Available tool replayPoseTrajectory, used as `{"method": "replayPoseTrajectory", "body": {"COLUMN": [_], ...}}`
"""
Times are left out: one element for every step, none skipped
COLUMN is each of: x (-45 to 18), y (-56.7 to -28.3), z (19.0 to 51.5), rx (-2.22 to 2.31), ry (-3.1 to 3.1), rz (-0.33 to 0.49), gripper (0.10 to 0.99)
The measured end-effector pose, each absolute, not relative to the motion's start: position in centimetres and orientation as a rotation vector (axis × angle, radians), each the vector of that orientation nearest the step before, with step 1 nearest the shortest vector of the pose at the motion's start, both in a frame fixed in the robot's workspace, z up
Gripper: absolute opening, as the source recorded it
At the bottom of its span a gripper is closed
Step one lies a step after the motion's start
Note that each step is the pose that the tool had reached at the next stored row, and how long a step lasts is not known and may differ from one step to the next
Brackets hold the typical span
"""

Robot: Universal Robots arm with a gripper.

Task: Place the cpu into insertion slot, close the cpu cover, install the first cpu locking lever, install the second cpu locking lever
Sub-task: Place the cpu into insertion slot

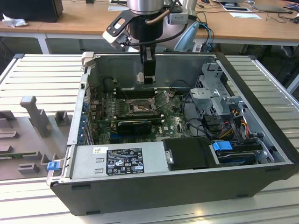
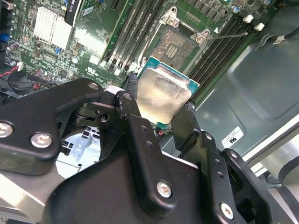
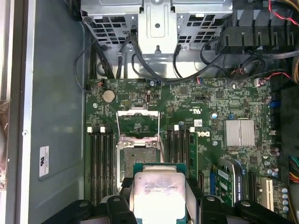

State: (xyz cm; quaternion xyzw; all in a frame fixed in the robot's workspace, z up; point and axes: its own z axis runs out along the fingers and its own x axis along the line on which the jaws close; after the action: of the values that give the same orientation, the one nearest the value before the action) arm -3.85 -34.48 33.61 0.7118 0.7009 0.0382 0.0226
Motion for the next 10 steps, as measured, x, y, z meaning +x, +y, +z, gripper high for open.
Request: {"method": "replayPoseTrajectory", "body": {"x": [-3.85, -3.85, -3.85, -3.85, -3.85, -3.85, -3.85, -3.85, -3.85, -3.85], "y": [-34.48, -34.48, -34.48, -34.48, -34.48, -34.48, -34.48, -34.48, -34.48, -34.48], "z": [33.5, 33.42, 33.36, 33.29, 33.25, 33.17, 33.13, 33.08, 33.0, 32.92], "rx": [2.205, 2.205, 2.205, 2.205, 2.205, 2.205, 2.205, 2.205, 2.205, 2.205], "ry": [2.171, 2.171, 2.171, 2.171, 2.171, 2.171, 2.171, 2.171, 2.171, 2.171], "rz": [0.118, 0.118, 0.118, 0.118, 0.118, 0.118, 0.118, 0.118, 0.118, 0.118], "gripper": [0.529, 0.529, 0.529, 0.529, 0.529, 0.529, 0.529, 0.529, 0.529, 0.529]}}
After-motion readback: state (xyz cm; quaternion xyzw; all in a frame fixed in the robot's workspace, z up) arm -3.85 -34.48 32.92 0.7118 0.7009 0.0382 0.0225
